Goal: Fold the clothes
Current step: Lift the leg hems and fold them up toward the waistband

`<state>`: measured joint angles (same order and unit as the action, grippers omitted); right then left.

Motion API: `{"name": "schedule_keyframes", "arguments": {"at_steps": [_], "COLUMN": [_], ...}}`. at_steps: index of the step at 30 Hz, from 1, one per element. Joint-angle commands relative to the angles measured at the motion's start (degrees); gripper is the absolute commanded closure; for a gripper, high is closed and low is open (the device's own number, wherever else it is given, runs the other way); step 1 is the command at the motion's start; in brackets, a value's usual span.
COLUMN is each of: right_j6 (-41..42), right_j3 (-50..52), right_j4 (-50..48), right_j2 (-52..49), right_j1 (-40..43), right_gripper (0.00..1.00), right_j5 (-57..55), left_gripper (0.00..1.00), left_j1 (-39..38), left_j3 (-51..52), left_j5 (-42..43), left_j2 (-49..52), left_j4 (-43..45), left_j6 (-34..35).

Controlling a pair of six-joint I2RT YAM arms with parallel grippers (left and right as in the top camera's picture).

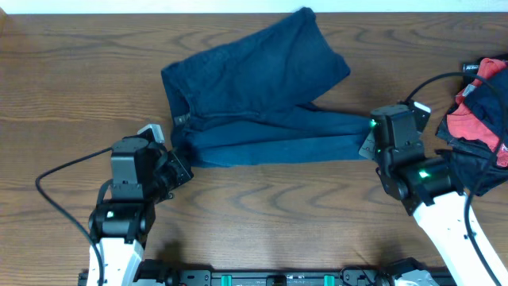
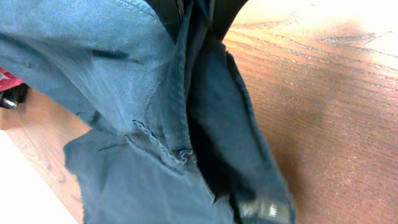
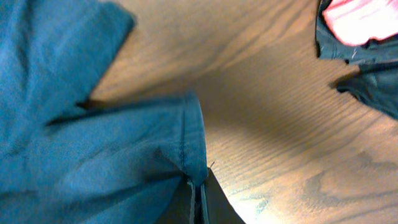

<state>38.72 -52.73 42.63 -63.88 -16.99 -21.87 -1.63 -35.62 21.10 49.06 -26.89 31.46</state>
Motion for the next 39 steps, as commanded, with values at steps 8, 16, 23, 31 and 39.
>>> {"name": "schedule_keyframes", "arguments": {"at_steps": [8, 16, 23, 31, 39], "right_j6": [-5.16, -8.13, -6.14, -6.19, -10.8], "right_j3": [-4.79, -7.63, -7.93, -7.93, -7.93], "right_j4": [3.21, 7.63, 15.39, 15.58, 5.4], "right_j2": [9.27, 13.11, 13.42, 13.22, 7.78], "right_j1": [0.44, 0.42, 0.42, 0.44, 0.44], "right_gripper": [0.98, 0.99, 0.98, 0.98, 0.98], "right_j5": [-9.84, -9.55, -7.76, -7.23, -6.71], "left_gripper": [0.94, 0.94, 0.94, 0.94, 0.94], "left_j1": [-0.72, -10.03, -19.74, -26.05, -26.05], "left_j3": [-1.77, -1.77, -1.77, -1.77, -1.77], "left_j5": [-2.67, -2.73, -8.22, -24.63, -36.52], "left_j2": [-8.33, -13.29, -14.08, -13.97, -13.05], "left_j4": [-3.26, -8.17, -12.17, -11.19, -5.92], "left_j6": [-0.2, 3.3, 7.85, 8.52, 8.44]}}
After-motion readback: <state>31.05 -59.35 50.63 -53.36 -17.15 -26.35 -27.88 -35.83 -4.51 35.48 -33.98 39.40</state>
